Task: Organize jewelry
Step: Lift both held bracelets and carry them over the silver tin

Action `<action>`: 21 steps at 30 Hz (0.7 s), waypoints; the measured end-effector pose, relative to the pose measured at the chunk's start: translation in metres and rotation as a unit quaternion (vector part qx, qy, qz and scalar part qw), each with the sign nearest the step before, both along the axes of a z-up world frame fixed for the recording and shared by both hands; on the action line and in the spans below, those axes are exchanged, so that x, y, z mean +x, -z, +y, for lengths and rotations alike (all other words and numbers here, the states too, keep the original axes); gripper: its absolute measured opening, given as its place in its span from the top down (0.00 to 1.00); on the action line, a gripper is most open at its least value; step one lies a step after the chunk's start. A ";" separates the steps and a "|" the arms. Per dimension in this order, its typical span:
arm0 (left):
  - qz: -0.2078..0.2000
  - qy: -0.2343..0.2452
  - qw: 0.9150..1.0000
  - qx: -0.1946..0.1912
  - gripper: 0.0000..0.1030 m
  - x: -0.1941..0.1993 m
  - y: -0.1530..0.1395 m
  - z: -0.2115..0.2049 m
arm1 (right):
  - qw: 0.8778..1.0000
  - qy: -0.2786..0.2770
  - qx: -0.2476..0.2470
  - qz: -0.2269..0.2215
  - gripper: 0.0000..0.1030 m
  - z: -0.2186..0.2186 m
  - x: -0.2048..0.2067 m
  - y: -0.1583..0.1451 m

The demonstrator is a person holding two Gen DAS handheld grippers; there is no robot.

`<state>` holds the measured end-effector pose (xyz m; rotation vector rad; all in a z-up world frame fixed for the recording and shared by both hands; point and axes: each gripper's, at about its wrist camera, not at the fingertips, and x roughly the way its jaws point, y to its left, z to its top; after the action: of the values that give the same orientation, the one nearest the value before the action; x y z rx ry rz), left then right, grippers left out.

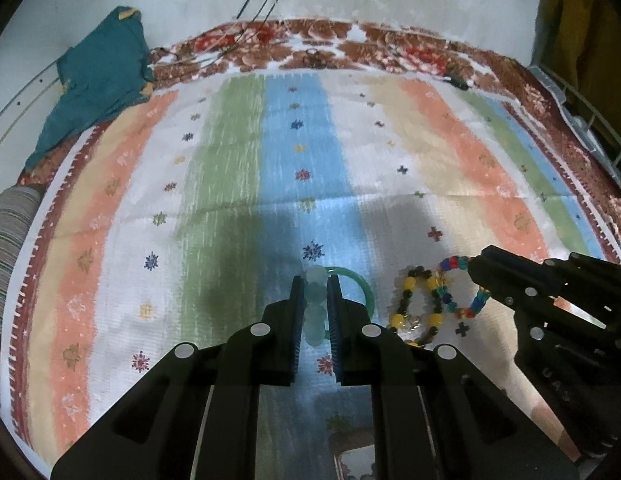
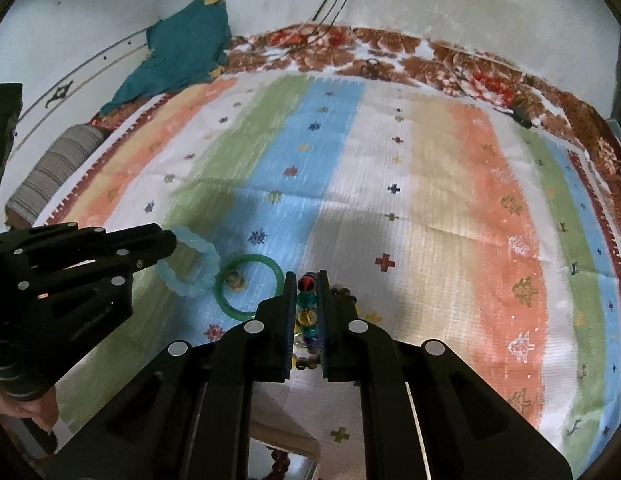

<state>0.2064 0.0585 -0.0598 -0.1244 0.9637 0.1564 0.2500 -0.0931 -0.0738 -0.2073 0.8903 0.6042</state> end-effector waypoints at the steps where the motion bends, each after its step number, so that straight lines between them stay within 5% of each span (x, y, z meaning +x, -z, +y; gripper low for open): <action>1: -0.005 0.000 1.000 0.002 0.89 -0.002 -0.003 -0.001 | 1.000 0.001 0.003 -0.004 0.89 -0.001 -0.002 -0.003; 21: -0.089 0.030 0.996 -0.008 0.89 -0.062 -0.056 -0.030 | 0.995 0.005 0.064 -0.080 0.89 -0.032 -0.054 -0.054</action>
<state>0.1446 0.0281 -0.0037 -0.1221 0.7897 0.0808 0.1956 -0.1252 -0.0194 -0.1342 0.6954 0.6244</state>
